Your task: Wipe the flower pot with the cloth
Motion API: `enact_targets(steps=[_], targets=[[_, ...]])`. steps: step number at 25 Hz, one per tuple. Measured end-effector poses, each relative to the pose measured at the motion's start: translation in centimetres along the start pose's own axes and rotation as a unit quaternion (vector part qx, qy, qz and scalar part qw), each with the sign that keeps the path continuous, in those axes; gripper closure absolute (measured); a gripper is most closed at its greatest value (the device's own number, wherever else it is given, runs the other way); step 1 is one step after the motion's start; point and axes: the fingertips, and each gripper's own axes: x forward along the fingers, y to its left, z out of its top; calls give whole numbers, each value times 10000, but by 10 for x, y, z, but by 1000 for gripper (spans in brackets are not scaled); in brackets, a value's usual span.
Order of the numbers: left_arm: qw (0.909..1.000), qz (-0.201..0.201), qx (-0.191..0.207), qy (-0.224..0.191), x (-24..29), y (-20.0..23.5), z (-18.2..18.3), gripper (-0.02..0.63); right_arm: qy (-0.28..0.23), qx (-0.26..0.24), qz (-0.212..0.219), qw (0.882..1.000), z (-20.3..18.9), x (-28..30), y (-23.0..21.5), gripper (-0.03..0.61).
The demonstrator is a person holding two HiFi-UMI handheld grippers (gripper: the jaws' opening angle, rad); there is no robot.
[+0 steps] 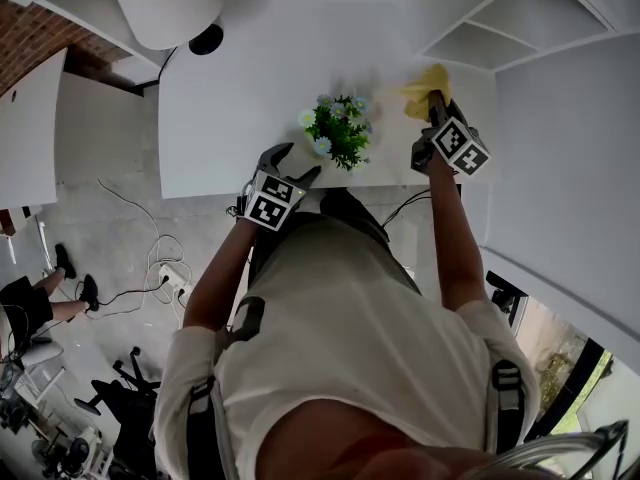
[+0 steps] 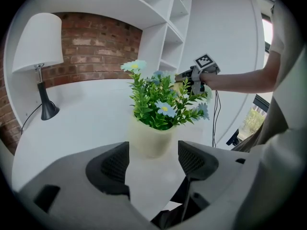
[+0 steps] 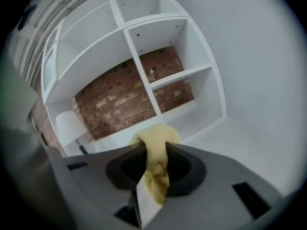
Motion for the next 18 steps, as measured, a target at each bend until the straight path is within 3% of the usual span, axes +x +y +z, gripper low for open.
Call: enact_targets(steps=[2,4,6,8,13,15,18], targets=[[10000,20,-15,15,-4,-1,2,288,-156,450,62,9988,13,-2,-9,482],[10000,36,-51,-20,-7,-3,10,288,-136,529,276,9981,20,-5,-5,482],[10000,21,-65,-45,-5,-5,16,288,162,621,554,9964,8,-11,8,482],[10000,-18,-53,-28,-1,-8,20,288,568,1156,744,9889,-22,-27,18,482],[9983,-548,-209,57,3,-29,26,322,1659,2954,888,9366,-131,-84,48,482],[9972,-730,-144,70,4,-39,28,324,1952,3345,842,9181,-165,-101,59,482],[9960,-892,-14,52,9,-49,27,325,2171,3662,763,9016,-201,-115,70,483]])
